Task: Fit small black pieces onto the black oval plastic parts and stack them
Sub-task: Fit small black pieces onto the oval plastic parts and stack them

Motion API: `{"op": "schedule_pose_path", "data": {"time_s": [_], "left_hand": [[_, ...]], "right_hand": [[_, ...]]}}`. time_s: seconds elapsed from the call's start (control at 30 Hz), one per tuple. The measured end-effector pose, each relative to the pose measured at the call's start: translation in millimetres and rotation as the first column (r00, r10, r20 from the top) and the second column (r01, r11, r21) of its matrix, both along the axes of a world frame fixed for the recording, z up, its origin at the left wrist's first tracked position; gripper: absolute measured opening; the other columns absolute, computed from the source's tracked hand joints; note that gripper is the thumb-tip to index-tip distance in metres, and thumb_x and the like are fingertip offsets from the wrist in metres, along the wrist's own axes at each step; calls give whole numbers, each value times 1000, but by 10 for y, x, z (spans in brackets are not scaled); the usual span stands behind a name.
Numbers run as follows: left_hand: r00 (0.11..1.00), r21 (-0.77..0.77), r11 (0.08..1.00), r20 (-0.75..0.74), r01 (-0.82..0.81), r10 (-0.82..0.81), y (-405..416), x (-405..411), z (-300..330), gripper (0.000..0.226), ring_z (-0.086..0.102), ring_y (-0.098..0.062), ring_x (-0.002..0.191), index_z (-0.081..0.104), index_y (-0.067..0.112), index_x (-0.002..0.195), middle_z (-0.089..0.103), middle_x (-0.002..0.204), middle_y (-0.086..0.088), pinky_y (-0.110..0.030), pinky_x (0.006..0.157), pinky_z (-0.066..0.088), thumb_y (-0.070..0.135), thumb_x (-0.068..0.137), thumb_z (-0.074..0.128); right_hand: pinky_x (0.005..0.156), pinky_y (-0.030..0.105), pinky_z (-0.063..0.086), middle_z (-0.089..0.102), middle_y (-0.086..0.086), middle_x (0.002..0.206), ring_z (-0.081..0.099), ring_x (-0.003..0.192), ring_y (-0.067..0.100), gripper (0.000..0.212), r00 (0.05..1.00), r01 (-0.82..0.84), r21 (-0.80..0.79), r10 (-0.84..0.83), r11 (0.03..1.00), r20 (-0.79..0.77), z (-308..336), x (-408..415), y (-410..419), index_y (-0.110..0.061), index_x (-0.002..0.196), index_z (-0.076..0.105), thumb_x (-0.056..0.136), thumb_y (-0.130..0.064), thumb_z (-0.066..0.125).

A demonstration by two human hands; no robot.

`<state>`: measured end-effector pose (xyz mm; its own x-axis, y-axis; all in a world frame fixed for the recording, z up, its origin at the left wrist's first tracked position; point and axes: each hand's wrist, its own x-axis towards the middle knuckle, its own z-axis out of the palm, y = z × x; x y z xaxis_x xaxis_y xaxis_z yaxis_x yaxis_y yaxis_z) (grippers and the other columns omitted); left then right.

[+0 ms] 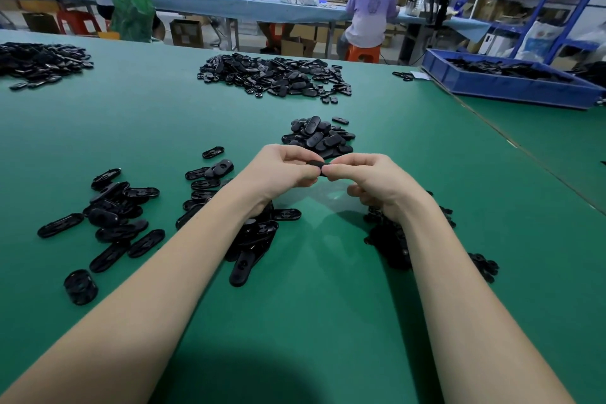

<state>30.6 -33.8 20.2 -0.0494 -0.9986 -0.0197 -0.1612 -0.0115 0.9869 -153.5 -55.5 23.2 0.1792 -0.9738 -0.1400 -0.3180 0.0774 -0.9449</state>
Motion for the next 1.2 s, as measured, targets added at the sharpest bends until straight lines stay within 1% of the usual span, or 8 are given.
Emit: {"op": "schedule_pose_path", "data": {"time_s": [0.17, 0.4, 0.6, 0.83, 0.93, 1.07, 1.13, 1.2], "left_hand": [[999, 1, 1000, 25, -26, 26, 3, 16, -34, 18, 66, -13, 74, 76, 19, 92, 75, 82, -7, -25, 91, 56, 3, 86, 71], [996, -6, 997, 55, -73, 73, 12, -8, -64, 17, 64, -9, 68, 76, 21, 89, 74, 74, 0, -21, 80, 53, 4, 85, 74], [980, -41, 987, 115, -156, 159, -1, -87, -112, 17, 70, -16, 82, 75, 27, 85, 77, 80, 0, -33, 91, 54, 10, 85, 75], [993, -57, 994, 59, -94, 98, 18, -59, -105, 13, 70, -13, 76, 74, 17, 92, 77, 84, -6, -28, 87, 55, 5, 88, 73], [980, -209, 978, 189, -24, 65, -4, -8, -54, 19, 71, -10, 74, 71, 20, 99, 77, 83, -1, -18, 75, 53, 7, 86, 74], [880, -361, 932, 448, 16, 158, -119, -31, -59, 18, 69, -1, 73, 73, 26, 94, 74, 85, 14, -3, 67, 41, 19, 81, 82], [814, -410, 912, 524, -15, 249, -255, -91, -59, 17, 64, -1, 71, 71, 31, 89, 69, 85, 20, -7, 68, 42, 30, 79, 84], [749, -447, 891, 565, -76, 347, -462, -166, -29, 17, 60, -1, 72, 72, 33, 89, 65, 80, 21, -20, 70, 46, 38, 78, 83]], "right_hand": [[39, 12, 30, 61, -14, 59, 39, 42, 4, 9, 998, 30, -107, -36, 994, -53, -14, 53, -15, -26, 71, 77, 77, -28, 83], [47, 13, 34, 53, -18, 51, 43, 45, 1, 12, 996, 25, -177, -40, 984, -79, -71, 84, -25, -21, 75, 72, 81, -22, 83], [45, 12, 32, 51, -19, 47, 42, 45, -1, 17, 986, 66, -241, -100, 968, -131, -103, 107, -57, -22, 68, 68, 78, -23, 82], [46, 10, 35, 53, -15, 52, 43, 45, 0, 18, 990, 50, -293, -85, 955, -108, -114, 150, -30, -21, 69, 66, 78, -21, 82], [44, 10, 33, 57, -9, 64, 41, 43, 0, 16, 995, 84, -184, -71, 979, 76, -82, 89, -30, -22, 73, 68, 83, -19, 81], [40, 11, 31, 72, -6, 77, 42, 43, 4, 13, 989, 139, -91, -134, 986, 54, -43, -26, -36, -24, 91, 74, 83, -31, 81], [42, 13, 33, 78, -10, 80, 46, 49, 7, 16, 980, 197, -78, -195, 977, 25, -46, -82, -49, -26, 93, 72, 84, -36, 79], [41, 12, 33, 77, -14, 77, 47, 53, 9, 12, 973, 230, -72, -229, 971, 13, -48, -142, -58, -26, 89, 72, 86, -36, 77]]}}
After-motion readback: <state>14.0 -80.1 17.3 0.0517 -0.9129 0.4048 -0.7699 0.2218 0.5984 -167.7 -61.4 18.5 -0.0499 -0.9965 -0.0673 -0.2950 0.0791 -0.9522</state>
